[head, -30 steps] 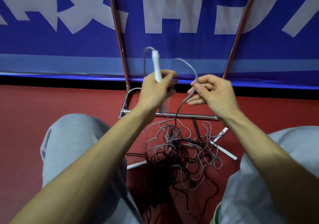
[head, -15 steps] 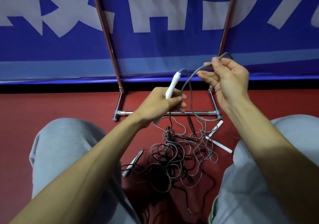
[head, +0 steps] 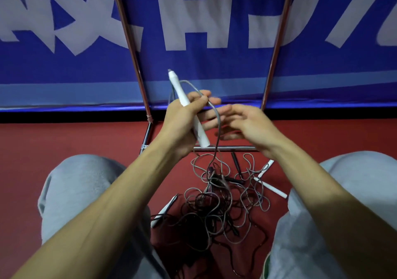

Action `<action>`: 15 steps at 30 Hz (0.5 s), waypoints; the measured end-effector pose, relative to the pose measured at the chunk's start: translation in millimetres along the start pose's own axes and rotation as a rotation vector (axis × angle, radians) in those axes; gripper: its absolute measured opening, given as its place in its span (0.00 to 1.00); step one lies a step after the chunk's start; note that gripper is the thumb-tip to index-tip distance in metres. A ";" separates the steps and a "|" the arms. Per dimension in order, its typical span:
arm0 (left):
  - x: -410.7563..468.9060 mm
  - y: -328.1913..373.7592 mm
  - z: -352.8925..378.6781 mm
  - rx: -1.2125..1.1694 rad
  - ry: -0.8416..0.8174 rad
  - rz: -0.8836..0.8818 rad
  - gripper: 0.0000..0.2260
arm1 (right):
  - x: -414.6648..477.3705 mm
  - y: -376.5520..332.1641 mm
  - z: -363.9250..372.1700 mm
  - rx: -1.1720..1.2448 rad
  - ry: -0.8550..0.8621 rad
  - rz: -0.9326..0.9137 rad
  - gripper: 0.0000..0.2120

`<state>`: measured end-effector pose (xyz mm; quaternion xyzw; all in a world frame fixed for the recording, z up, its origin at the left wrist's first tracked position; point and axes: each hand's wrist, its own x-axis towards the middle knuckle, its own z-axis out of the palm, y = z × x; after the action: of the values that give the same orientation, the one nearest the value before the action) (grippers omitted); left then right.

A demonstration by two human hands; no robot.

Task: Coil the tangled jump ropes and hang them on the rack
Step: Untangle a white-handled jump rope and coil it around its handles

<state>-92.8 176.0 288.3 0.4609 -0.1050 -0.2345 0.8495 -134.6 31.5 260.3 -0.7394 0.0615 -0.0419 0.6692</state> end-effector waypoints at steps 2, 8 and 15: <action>-0.5 11.4 -0.5 -0.180 -0.014 0.016 0.04 | -0.9 3.6 5.9 -0.231 -0.179 -0.064 0.13; -0.6 31.4 -14.2 -0.464 -0.023 0.091 0.05 | 4.8 24.7 13.4 -0.709 -0.249 -0.115 0.11; 15.5 16.6 -27.8 -0.245 0.191 0.074 0.07 | 1.6 14.9 13.7 -0.312 -0.101 -0.018 0.13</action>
<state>-63.3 196.4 286.1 0.3698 -0.0112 -0.1691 0.9135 -131.6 43.3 244.1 -0.8361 0.0269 -0.0003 0.5480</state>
